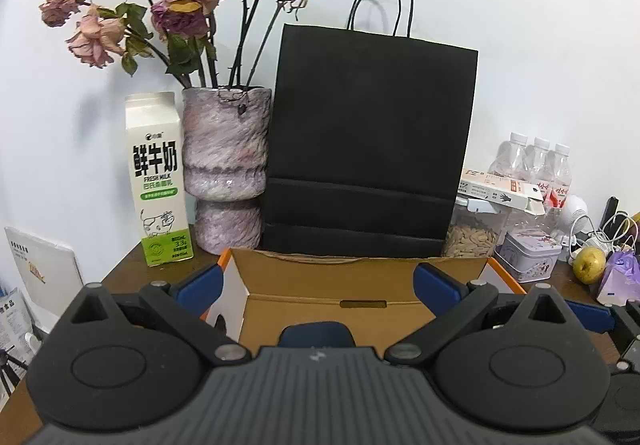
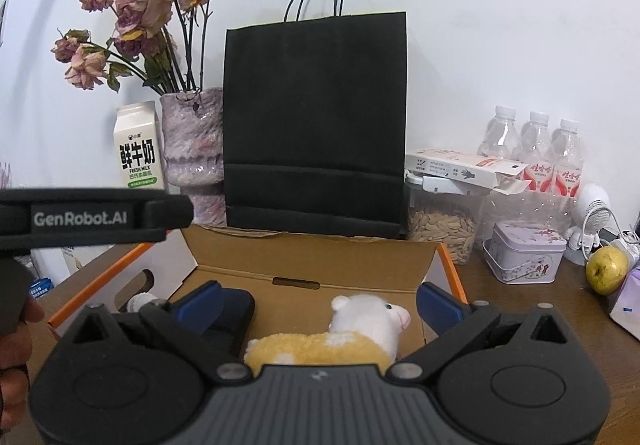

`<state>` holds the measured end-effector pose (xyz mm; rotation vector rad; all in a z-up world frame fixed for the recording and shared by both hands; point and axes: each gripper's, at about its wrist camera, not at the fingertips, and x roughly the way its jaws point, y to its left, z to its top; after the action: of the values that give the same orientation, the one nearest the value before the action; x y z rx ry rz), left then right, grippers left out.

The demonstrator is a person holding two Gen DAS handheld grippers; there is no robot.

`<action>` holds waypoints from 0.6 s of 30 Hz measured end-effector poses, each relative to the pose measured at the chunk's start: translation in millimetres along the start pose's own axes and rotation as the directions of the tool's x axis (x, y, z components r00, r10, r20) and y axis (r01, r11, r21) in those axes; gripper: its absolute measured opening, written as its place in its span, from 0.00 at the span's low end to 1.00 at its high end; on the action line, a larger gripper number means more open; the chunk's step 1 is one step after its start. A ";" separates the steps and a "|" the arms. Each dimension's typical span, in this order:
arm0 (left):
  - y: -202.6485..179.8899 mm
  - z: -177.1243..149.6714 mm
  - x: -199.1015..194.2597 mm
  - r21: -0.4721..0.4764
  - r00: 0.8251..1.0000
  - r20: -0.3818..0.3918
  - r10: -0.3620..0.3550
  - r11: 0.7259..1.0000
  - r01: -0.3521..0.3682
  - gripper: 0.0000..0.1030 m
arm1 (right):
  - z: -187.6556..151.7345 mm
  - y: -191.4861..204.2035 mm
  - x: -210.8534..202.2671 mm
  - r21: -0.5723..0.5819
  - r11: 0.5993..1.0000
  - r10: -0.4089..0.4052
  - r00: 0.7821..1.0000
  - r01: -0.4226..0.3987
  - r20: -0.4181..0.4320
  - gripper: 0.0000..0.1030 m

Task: Organize objects
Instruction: 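Lower case and sheep into the box and open both tools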

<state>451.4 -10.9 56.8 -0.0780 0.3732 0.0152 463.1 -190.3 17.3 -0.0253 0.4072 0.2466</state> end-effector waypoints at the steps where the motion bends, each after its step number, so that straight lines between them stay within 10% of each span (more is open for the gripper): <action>1: 1.2 -0.3 -2.2 -0.004 1.000 -0.001 0.002 1.000 -0.002 1.00 | 0.3 0.0 -1.7 0.000 1.000 0.001 1.000 -0.001 0.001 1.00; 18: 10.5 -15.4 -48.9 -0.026 1.000 -0.010 0.008 1.000 -0.008 1.00 | -11.6 -0.3 -52.8 -0.022 1.000 0.017 1.000 -0.017 0.021 1.00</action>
<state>400.0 -1.6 59.6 -0.1028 0.3832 0.0277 411.7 -203.7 27.5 -0.0402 0.3835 0.2680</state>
